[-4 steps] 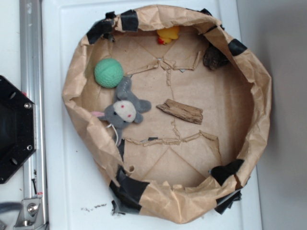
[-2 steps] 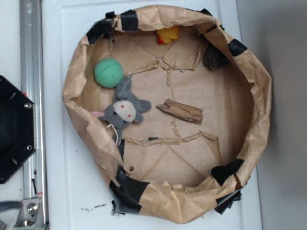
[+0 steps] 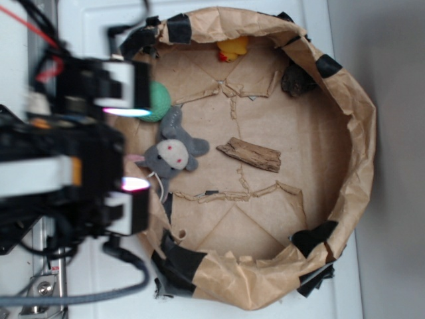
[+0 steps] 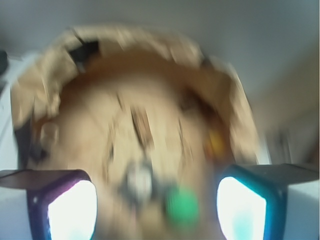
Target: Grab the wood chip.
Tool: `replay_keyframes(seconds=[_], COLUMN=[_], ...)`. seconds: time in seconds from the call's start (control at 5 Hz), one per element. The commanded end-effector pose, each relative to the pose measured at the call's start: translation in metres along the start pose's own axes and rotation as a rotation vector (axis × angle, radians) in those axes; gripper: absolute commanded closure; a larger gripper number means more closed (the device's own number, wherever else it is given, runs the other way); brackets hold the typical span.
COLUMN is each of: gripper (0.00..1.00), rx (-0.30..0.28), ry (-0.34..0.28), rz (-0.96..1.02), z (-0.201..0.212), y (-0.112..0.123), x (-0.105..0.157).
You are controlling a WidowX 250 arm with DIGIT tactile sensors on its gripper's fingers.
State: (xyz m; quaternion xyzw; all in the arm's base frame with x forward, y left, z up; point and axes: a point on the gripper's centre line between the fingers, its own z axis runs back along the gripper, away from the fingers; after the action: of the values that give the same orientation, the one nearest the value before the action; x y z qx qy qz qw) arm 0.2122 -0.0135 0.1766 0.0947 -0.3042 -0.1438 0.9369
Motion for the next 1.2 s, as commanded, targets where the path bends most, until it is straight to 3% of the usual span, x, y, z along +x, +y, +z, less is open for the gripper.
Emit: replay_keyframes(seconds=[0.0,0.2,0.4,0.8,1.0], gripper=[0.0,0.0,0.0,0.0,1.0], rx=[-0.048,-0.143,-0.228,-0.322,-0.315], ry=[-0.019,0.07,0.154,0.218,0.234], rz=[-0.023,-0.005,-0.018,-0.053,-0.07], z=[-0.085,-0.126,-0.16,-0.174,-0.175], y=[0.022,0.019,0.002,-0.022,-0.025], x=[0.032,0.019,-0.002,-0.018,-0.021])
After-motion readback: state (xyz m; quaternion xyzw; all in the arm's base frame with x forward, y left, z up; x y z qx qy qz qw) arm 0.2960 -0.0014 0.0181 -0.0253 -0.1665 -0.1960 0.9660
